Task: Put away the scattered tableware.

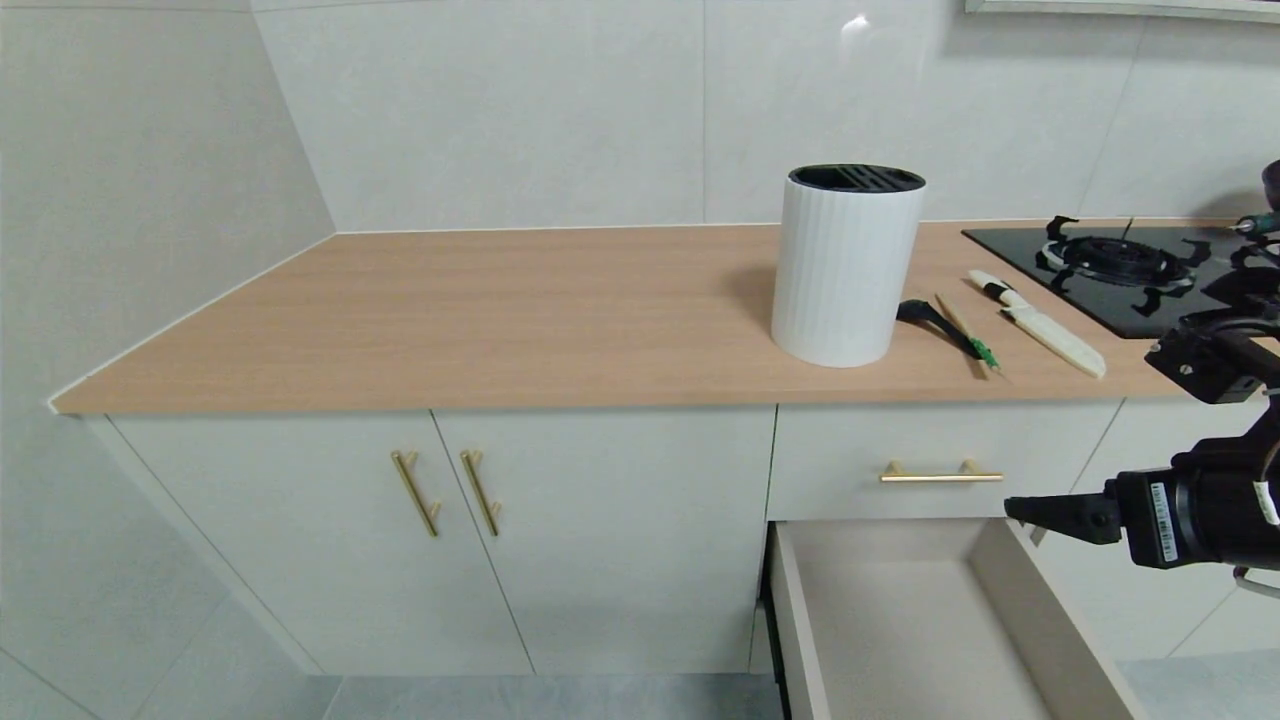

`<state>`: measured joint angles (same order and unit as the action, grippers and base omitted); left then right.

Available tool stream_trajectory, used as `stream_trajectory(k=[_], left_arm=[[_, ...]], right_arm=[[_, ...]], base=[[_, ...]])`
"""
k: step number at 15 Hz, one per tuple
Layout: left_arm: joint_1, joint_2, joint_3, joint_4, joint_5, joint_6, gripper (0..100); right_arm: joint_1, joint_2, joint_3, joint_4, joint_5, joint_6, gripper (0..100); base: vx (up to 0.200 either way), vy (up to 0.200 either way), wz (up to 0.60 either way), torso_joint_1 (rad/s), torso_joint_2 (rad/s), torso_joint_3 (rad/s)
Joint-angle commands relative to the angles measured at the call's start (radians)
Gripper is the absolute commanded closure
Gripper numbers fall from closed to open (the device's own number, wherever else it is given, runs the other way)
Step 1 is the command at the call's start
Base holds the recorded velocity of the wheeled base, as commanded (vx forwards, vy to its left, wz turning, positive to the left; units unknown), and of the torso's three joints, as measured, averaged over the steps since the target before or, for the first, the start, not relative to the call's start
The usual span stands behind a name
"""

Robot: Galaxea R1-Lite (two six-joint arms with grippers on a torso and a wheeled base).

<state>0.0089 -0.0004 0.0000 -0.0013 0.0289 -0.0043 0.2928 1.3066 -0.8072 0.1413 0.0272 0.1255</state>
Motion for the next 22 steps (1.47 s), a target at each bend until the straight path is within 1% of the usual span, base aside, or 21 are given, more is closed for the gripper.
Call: stream_trajectory(k=[1,5,6,7,8,10,11,12,13,15,16,22], left_arm=[[0.0,0.0,0.0,0.0,0.0,0.0,0],[0.0,0.0,0.0,0.0,0.0,0.0,0],[0.0,0.0,0.0,0.0,0.0,0.0,0],[0.0,0.0,0.0,0.0,0.0,0.0,0],[0.0,0.0,0.0,0.0,0.0,0.0,0],[0.0,0.0,0.0,0.0,0.0,0.0,0],[0.0,0.0,0.0,0.0,0.0,0.0,0],[0.0,0.0,0.0,0.0,0.0,0.0,0],[0.0,0.0,0.0,0.0,0.0,0.0,0],[0.0,0.0,0.0,0.0,0.0,0.0,0],[0.0,0.0,0.0,0.0,0.0,0.0,0],[0.0,0.0,0.0,0.0,0.0,0.0,0]], right_arm=[[0.0,0.005,-0.001,0.0,0.0,-0.001,0],[0.002,0.0,-0.021,-0.008,-0.015,-0.001,0],[0.002,0.006,-0.056,-0.006,-0.038,0.0,0],[0.0,0.033,-0.141,0.017,-0.089,0.003,0],[-0.009,0.086,-0.27,0.083,-0.128,0.016,0],[-0.017,0.198,-0.527,0.276,-0.159,0.132,0],[-0.017,0.241,-0.61,0.348,-0.179,0.169,0],[-0.017,0.273,-0.655,0.376,-0.199,0.19,0],[-0.017,0.304,-0.659,0.374,-0.222,0.218,0],[-0.026,0.39,-0.656,0.342,-0.271,0.226,0],[-0.053,0.436,-0.656,0.311,-0.305,0.226,0],[-0.113,0.55,-0.652,0.167,-0.316,0.227,0]], base=[[0.0,0.0,0.0,0.207,-0.5,-0.3],[0.0,0.0,0.0,0.089,-0.21,-0.122],[0.0,0.0,0.0,0.0,0.0,0.0],[0.0,0.0,0.0,0.0,0.0,0.0],[0.0,0.0,0.0,0.0,0.0,0.0],[0.0,0.0,0.0,0.0,0.0,0.0],[0.0,0.0,0.0,0.0,0.0,0.0],[0.0,0.0,0.0,0.0,0.0,0.0],[0.0,0.0,0.0,0.0,0.0,0.0],[0.0,0.0,0.0,0.0,0.0,0.0],[0.0,0.0,0.0,0.0,0.0,0.0],[0.0,0.0,0.0,0.0,0.0,0.0]])
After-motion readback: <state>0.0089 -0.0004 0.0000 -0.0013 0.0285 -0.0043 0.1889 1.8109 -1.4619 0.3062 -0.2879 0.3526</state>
